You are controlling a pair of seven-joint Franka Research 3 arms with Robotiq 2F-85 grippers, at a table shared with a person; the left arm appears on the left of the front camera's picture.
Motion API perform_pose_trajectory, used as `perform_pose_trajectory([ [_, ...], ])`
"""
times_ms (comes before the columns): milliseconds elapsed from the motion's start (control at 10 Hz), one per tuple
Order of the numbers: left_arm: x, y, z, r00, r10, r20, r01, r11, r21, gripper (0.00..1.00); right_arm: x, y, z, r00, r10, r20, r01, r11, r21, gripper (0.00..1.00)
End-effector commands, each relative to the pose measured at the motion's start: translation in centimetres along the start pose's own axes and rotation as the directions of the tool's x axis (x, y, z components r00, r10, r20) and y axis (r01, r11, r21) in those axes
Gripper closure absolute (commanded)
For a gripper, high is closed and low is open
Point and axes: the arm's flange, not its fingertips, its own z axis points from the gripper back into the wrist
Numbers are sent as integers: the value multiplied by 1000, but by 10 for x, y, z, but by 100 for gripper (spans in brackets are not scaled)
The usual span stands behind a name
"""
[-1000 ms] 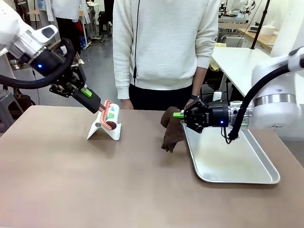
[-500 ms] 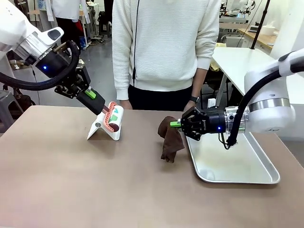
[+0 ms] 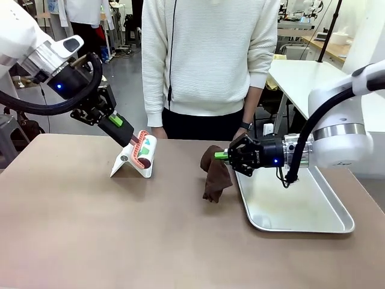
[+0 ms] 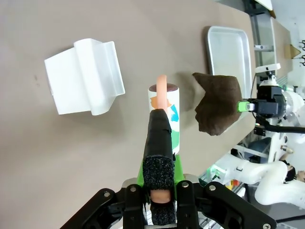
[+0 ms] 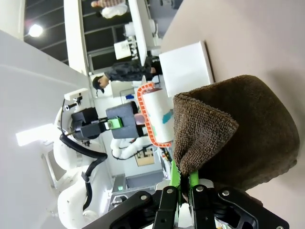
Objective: Clean the surface of the table.
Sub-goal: Return the Lint Roller and towel to their original positions.
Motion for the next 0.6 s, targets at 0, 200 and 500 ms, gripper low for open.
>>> perform_pose_trajectory([
  [0, 16, -17, -3, 997, 64, 33, -68, 992, 107, 78, 3, 6, -22, 994, -60, 89, 57, 998, 36, 93],
  [200, 31, -26, -15, 996, 74, 58, -83, 982, 168, 78, 10, 1, -22, 981, -147, 124, 146, 989, 15, 93],
  [500, 45, -25, -37, 994, 72, 77, -87, 973, 212, 78, 21, 2, -25, 987, -108, 116, 125, 980, -152, 93],
])
